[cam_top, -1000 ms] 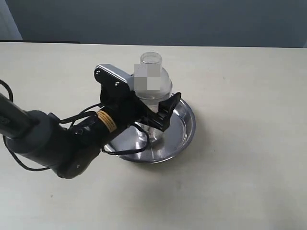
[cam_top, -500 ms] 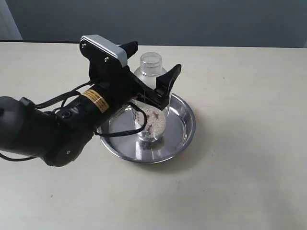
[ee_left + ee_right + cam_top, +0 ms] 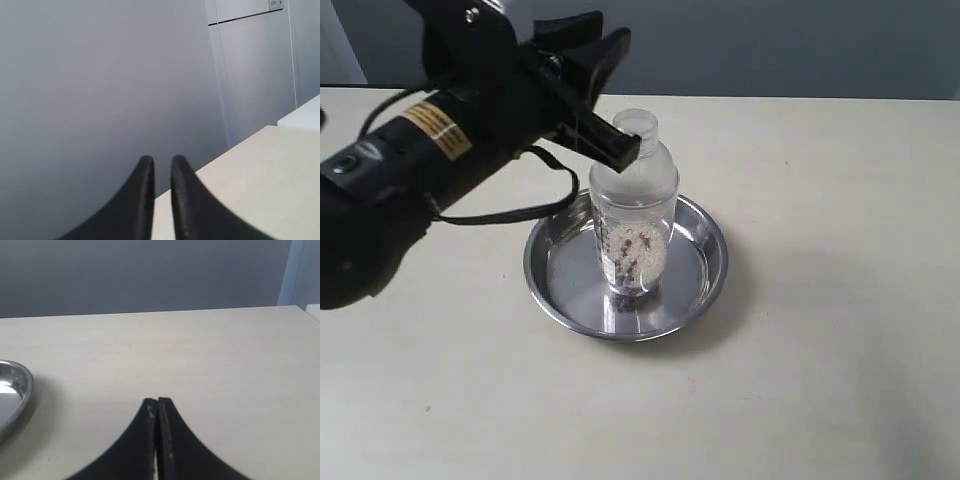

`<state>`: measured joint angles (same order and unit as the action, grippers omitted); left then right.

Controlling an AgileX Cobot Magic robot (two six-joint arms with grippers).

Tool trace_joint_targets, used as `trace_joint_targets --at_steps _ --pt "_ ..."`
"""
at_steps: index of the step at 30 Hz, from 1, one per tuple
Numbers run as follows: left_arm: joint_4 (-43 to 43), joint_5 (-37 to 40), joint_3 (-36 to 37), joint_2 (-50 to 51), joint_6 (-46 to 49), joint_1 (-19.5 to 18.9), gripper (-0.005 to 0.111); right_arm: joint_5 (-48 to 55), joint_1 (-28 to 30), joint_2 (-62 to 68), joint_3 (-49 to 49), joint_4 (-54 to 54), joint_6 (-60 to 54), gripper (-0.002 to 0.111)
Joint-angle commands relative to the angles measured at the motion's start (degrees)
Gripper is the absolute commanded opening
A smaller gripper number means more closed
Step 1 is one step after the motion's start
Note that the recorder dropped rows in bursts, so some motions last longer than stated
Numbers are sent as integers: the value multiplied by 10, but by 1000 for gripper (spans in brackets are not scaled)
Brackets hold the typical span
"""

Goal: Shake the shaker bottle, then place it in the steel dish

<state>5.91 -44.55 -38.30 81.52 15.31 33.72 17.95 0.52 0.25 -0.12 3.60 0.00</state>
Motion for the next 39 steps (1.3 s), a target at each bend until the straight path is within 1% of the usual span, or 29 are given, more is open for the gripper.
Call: trace_joint_targets --at_steps 1,2,5,7,12,13,15,17,19,21,22,24,26,28,30,31,32,33,34,35,36,37,38,39 --pt "56 77 1 -63 62 1 1 -5 0 -3 1 -1 0 -1" --pt "64 82 1 -65 63 1 1 -5 0 -3 1 -1 0 -1" --pt "162 74 1 -65 64 -8 1 -5 0 -3 1 -1 0 -1" --pt "207 84 2 -66 64 -14 1 -5 0 -3 1 -1 0 -1" --pt "338 141 12 -77 53 -16 0 -5 0 -3 1 -1 0 -1" --pt "371 154 12 -80 69 -18 0 -5 0 -3 1 -1 0 -1" --pt "397 157 12 -81 125 -21 0 -5 0 -3 1 -1 0 -1" --pt "397 156 12 -83 162 -22 0 -5 0 -3 1 -1 0 -1" --pt "389 174 12 -92 182 -25 0 -5 0 -3 1 -1 0 -1" --pt "368 204 13 -110 185 -38 0 -5 0 -3 1 -1 0 -1" --pt "343 219 13 -121 185 -42 0 -5 0 -3 1 -1 0 -1" --pt "323 232 13 -138 185 -45 0 -5 0 -3 1 -1 0 -1" --pt "328 229 21 -164 183 -45 0 -5 0 -3 1 -1 0 -1" --pt "331 203 48 -204 183 -45 0 -5 0 -3 1 -1 0 -1" --pt "341 199 83 -249 183 -45 0 -5 0 -3 1 -1 0 -1" --pt "359 191 121 -290 183 -45 0 -5 0 -3 1 -1 0 -1" --pt "363 188 144 -313 183 -45 0 -5 0 -3 1 -1 0 -1" --pt "366 179 186 -354 183 -46 0 -5 0 -3 1 -1 0 -1" --pt "366 176 207 -375 181 -46 0 -5 0 -3 1 -1 0 -1" --pt "366 176 246 -414 181 -59 0 -5 0 -3 1 -1 0 -1" --pt "366 176 263 -431 176 -68 0 -5 0 -3 1 -1 0 -1" --pt "366 189 293 -461 158 -99 0 -5 0 -3 1 -1 0 -1" --pt "361 194 303 -473 148 -117 0 -5 0 -3 1 -1 0 -1" --pt "318 218 324 -502 118 -158 0 -5 0 -3 1 -1 0 -1"
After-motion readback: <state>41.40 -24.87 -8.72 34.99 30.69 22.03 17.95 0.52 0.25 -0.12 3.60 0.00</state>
